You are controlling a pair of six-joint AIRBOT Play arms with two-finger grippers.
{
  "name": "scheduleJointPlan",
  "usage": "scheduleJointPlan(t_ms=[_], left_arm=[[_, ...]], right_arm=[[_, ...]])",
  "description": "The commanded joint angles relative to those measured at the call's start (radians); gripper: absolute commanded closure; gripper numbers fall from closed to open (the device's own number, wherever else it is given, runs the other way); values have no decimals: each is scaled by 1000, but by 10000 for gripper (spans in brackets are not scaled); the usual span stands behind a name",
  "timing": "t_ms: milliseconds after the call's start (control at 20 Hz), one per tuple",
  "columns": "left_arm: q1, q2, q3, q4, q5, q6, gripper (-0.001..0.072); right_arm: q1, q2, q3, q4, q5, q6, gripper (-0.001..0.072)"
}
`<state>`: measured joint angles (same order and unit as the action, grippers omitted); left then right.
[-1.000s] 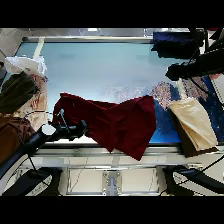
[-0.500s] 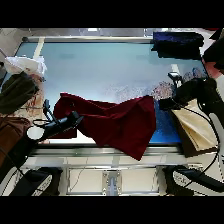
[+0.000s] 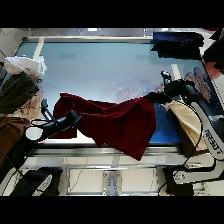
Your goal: Fold the shirts.
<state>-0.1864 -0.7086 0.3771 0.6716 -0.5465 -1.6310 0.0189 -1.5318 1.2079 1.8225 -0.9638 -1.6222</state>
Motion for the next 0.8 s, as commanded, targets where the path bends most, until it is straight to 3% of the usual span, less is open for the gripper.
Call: scheduleJointPlan(t_ms=[0,250,500,600,750], left_arm=[[1,1,1,0,1,0,696],[1,1,1,0,2,0,695],[1,1,1,0,5,0,695],[1,1,1,0,5,0,696],[1,1,1,0,5,0,695]], right_arm=[[0,-116,103,-27,21,6,260],[-21,-169,180,-137,7,18,261],[-68,-209,179,-30,-53,-3,261],[-59,-222,179,29,-62,-64,262],[-55,-233,179,56,-80,-71,303]])
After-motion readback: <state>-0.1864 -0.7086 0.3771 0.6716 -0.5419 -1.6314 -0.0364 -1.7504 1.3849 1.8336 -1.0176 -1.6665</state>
